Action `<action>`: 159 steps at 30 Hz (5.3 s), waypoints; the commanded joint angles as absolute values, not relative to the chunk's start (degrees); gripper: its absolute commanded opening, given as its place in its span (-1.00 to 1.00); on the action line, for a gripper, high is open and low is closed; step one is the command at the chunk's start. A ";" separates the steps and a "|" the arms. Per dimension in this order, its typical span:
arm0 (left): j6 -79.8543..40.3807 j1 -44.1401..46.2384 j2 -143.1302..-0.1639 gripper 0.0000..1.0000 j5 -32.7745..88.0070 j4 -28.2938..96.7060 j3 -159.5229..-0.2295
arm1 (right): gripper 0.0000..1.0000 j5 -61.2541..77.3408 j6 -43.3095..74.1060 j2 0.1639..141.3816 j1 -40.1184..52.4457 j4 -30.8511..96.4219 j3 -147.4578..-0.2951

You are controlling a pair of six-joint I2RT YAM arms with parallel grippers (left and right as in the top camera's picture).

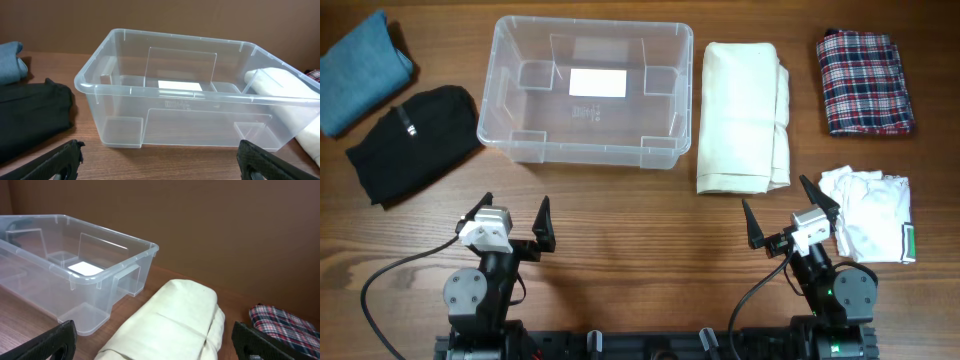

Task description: Pack container

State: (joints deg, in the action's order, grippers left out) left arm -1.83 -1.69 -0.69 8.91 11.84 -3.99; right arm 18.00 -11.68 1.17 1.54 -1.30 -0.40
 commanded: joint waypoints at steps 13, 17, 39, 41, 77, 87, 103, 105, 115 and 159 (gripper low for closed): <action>-2.37 -2.20 -0.80 1.00 9.39 11.79 -3.68 | 1.00 18.72 -11.99 1.02 1.19 -1.56 -0.30; -2.37 -2.20 -0.80 0.99 9.39 11.77 -3.68 | 0.99 18.72 -11.99 1.02 1.19 -1.56 -0.30; -2.37 -2.20 -0.80 0.99 9.39 11.79 -3.68 | 0.99 17.67 -22.65 1.02 1.19 -2.24 -0.30; -2.37 -2.20 -0.80 0.99 9.39 11.79 -3.68 | 1.00 16.40 -26.06 1.02 1.19 -1.50 -0.30; -2.37 -2.20 -0.80 0.99 9.39 11.79 -3.68 | 0.99 21.67 2.13 104.66 -11.16 44.07 -83.64; -2.39 -2.20 -0.80 0.99 9.39 11.79 -3.68 | 0.99 33.10 -3.16 116.62 -15.66 43.62 -81.78; -2.37 -2.20 -0.80 0.99 9.39 11.77 -3.68 | 1.00 41.01 7.49 117.03 -15.97 10.57 -61.73; -2.37 -2.20 -0.80 1.00 9.39 11.79 -3.68 | 0.99 41.47 7.66 117.89 -15.25 9.34 -61.23; -2.37 -2.20 -0.80 0.99 9.39 11.79 -3.68 | 0.05 43.33 7.64 123.22 -11.49 6.57 -61.21; -2.37 -2.20 -0.82 0.99 9.39 11.79 -3.68 | -0.91 22.90 -33.01 91.68 24.60 11.46 -97.78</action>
